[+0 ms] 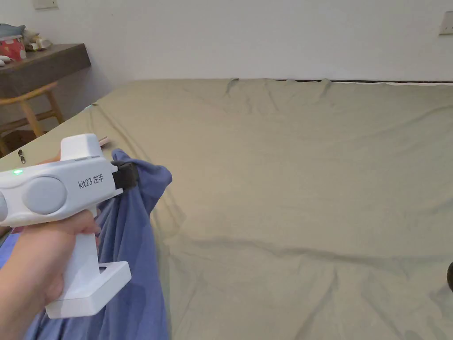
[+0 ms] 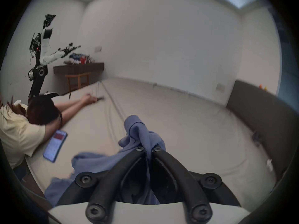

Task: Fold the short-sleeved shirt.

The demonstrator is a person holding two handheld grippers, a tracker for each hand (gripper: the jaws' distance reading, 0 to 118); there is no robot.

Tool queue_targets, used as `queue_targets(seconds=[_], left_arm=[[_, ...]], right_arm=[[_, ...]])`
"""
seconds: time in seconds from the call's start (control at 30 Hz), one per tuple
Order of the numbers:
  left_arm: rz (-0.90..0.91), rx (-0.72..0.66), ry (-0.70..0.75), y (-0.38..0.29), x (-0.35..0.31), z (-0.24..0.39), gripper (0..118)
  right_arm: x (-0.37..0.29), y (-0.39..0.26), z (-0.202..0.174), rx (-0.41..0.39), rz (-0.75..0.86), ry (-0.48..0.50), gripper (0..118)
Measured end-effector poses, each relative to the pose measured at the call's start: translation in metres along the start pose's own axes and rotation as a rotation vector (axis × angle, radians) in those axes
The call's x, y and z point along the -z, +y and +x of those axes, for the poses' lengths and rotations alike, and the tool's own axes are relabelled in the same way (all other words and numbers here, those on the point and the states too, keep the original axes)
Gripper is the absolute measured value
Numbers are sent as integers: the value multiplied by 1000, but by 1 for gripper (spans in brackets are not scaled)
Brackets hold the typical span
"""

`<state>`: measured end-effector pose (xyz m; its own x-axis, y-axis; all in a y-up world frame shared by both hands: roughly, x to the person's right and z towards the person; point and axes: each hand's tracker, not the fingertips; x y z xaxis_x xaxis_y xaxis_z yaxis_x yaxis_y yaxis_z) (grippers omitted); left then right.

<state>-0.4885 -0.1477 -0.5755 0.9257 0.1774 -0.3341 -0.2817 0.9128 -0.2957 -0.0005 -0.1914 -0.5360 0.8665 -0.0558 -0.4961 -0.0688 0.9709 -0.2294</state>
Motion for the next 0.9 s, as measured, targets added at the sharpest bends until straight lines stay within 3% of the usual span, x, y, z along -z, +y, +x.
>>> queue_targets(seconds=[0.1, 0.37, 0.6, 0.77, 0.9], left_arm=[[83, 19, -78, 54, -33, 27, 1], [213, 129, -338, 143, -74, 195, 1], [72, 276, -572, 79, -51, 376, 1], [-121, 311, -702, -27, -7, 489, 1], [-309, 402, -728, -123, 28, 540, 1]], right_arm=[[4, 2, 1, 5, 25, -7, 0], [-17, 13, 20, 31, 107, -108, 0], [-41, 19, 59, 88, 176, -281, 0], [-50, 12, 81, 104, 182, -376, 0], [-50, 8, 86, 106, 164, -420, 0]])
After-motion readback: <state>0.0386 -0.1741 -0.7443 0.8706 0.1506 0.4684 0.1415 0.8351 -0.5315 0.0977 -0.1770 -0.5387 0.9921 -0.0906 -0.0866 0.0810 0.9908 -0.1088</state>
